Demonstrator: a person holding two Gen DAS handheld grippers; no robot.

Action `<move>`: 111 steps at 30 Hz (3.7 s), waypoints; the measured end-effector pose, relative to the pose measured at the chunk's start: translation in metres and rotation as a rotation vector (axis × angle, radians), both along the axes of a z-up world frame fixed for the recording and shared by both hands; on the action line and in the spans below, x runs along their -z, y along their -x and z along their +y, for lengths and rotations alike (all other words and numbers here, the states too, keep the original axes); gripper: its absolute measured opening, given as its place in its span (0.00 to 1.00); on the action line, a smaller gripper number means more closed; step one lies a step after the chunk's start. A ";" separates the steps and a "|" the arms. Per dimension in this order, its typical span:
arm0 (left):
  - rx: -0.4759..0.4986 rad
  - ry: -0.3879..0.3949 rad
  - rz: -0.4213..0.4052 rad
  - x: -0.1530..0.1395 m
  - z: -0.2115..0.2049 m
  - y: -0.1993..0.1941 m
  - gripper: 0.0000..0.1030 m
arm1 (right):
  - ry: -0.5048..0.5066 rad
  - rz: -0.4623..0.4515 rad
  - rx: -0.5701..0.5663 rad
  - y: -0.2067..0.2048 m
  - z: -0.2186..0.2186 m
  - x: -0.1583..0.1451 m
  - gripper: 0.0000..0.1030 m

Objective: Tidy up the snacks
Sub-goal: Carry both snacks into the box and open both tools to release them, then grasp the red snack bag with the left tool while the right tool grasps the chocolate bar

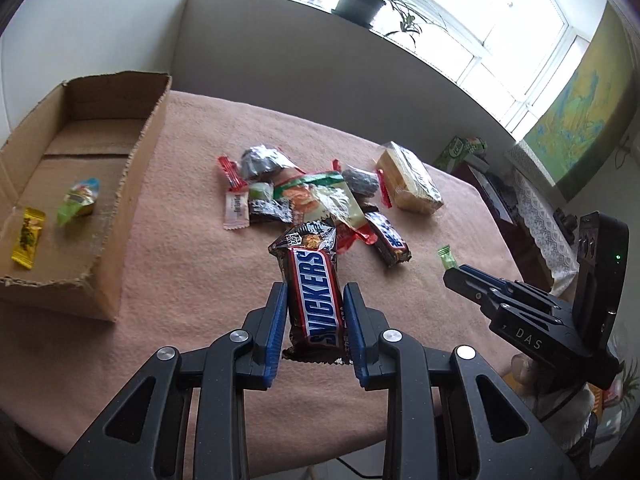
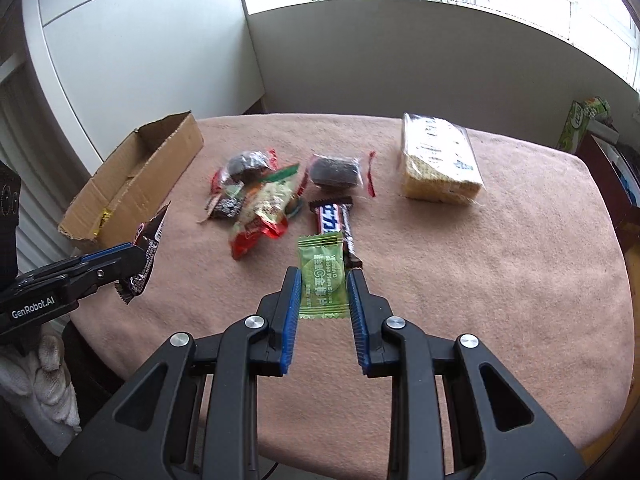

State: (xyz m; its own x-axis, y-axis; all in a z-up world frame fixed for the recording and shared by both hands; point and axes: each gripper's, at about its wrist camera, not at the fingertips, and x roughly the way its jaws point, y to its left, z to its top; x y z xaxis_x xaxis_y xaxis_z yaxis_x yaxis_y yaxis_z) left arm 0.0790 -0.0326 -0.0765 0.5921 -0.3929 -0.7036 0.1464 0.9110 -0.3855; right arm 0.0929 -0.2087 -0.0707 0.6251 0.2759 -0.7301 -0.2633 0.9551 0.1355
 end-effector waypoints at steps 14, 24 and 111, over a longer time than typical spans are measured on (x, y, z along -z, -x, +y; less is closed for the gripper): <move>-0.229 -0.088 -0.107 -0.028 0.096 0.006 0.26 | -0.024 -0.093 -0.214 -0.028 0.128 -0.043 0.24; -0.323 -0.224 -0.116 -0.021 0.138 -0.005 0.26 | -0.006 -0.059 -0.337 -0.050 0.212 -0.027 0.24; 0.060 -0.445 -0.149 0.029 -0.068 -0.086 0.49 | 0.032 0.124 -0.061 -0.092 -0.001 0.058 0.47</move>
